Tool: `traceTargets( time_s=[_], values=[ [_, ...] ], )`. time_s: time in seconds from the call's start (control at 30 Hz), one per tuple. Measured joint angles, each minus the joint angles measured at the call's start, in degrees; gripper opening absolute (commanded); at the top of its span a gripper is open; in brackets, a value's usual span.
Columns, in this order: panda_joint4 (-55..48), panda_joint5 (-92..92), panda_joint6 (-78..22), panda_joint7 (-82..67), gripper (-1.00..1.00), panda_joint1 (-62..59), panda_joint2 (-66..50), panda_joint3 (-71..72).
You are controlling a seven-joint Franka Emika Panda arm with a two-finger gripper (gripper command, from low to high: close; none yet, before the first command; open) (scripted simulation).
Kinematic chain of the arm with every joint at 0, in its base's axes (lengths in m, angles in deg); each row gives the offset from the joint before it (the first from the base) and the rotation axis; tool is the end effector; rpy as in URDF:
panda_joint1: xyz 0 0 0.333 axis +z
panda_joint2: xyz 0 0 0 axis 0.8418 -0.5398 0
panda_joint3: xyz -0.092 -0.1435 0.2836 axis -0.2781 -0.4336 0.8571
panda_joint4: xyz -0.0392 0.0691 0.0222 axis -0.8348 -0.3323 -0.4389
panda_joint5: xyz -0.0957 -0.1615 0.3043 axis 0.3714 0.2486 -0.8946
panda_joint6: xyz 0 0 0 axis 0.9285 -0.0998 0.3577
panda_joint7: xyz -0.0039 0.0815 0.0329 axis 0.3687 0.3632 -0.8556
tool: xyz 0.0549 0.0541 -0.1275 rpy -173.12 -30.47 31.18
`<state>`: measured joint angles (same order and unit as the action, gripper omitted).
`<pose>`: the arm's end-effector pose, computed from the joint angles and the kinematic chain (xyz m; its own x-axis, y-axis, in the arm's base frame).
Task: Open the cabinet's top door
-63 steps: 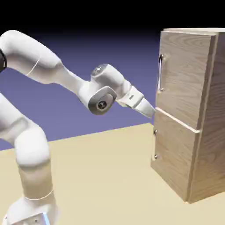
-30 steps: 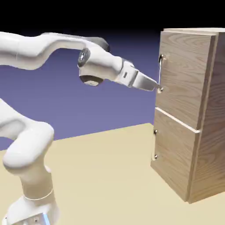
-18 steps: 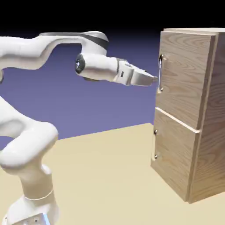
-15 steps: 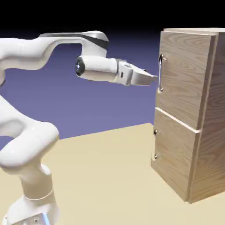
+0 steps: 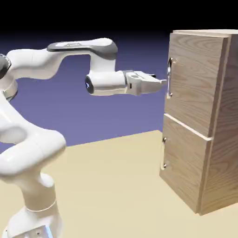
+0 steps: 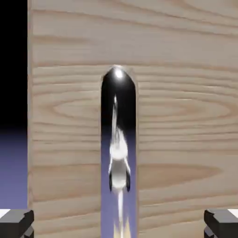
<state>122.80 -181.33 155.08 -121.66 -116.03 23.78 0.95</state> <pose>0.4256 0.0842 0.5449 -0.0490 -0.7035 0.7090 -0.0500 -0.7073 -0.7052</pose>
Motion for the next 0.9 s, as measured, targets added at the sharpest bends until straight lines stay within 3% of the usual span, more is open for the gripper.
traceTargets(
  time_s=[0.07,0.1,0.17,0.53,0.9],
  values=[
    [-2.99,-0.8,-0.64,-0.43,0.0,-4.1,-1.49,2.56],
    [-4.52,-1.21,-0.96,-0.65,-1.0,-6.19,-2.25,3.87],
    [-4.52,-1.21,-0.96,-0.65,-1.0,-6.2,-2.25,3.87],
    [14.31,19.17,-24.52,2.96,-1.0,12.52,-2.12,-18.32],
    [22.01,43.32,-51.84,4.04,-1.0,15.15,-3.11,-39.83]
  ],
)
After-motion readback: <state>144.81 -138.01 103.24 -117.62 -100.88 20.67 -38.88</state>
